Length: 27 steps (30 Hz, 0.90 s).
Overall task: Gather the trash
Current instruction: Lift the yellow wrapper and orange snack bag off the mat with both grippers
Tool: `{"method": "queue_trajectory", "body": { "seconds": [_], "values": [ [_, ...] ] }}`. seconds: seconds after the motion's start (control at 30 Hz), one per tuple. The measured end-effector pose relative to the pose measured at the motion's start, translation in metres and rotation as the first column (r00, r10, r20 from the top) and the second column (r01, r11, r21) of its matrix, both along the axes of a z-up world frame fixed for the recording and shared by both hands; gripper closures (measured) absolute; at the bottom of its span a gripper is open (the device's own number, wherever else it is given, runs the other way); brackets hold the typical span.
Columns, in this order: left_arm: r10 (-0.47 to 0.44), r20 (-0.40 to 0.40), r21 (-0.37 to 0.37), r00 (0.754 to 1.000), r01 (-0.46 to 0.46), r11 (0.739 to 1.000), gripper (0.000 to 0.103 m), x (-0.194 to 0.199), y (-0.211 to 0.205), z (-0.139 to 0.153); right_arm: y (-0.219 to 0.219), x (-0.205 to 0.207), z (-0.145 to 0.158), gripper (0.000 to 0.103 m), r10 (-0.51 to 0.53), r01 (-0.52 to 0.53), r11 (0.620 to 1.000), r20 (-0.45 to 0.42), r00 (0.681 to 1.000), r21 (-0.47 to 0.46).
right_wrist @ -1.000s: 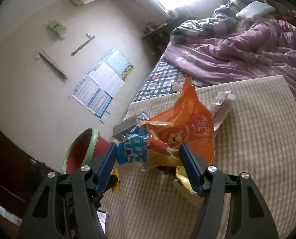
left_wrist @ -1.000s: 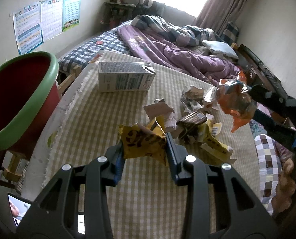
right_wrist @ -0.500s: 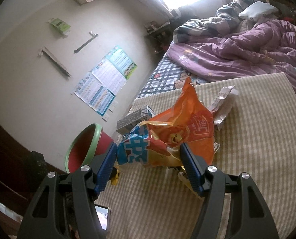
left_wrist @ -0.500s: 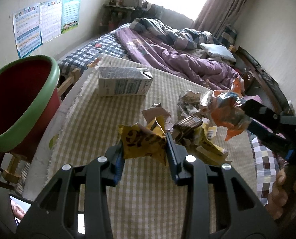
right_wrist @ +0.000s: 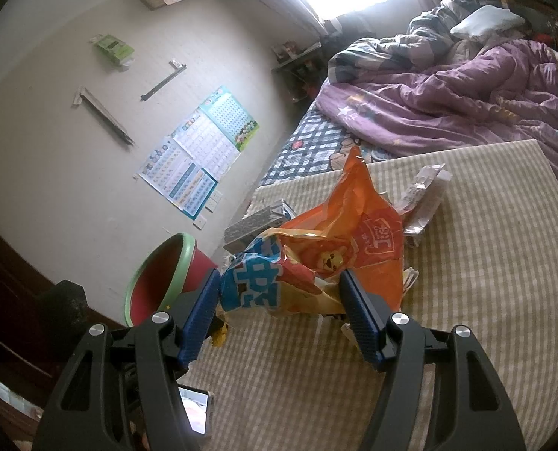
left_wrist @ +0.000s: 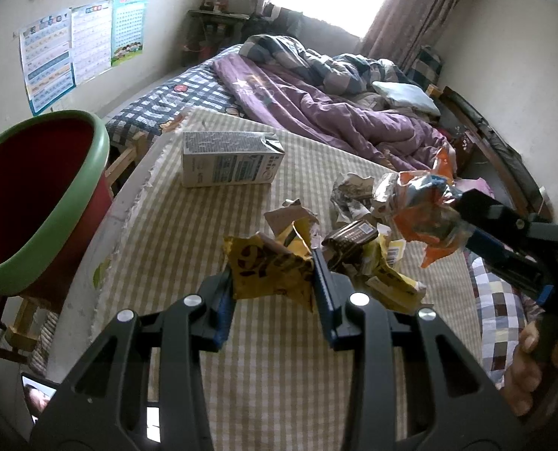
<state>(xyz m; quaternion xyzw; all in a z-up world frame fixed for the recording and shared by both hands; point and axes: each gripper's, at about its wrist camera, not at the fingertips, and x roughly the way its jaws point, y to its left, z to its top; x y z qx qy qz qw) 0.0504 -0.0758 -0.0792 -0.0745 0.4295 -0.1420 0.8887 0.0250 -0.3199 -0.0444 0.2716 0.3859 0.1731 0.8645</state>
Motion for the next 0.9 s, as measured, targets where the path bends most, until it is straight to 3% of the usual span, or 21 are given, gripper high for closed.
{"method": "queue_trajectory", "body": {
  "seconds": [0.9],
  "values": [
    [-0.016,0.028,-0.041,0.999,0.017,0.999,0.068,0.01,0.048,0.006,0.048,0.006,0.005,0.039,-0.014,0.013,0.999,-0.015,1.0,-0.04]
  ]
}}
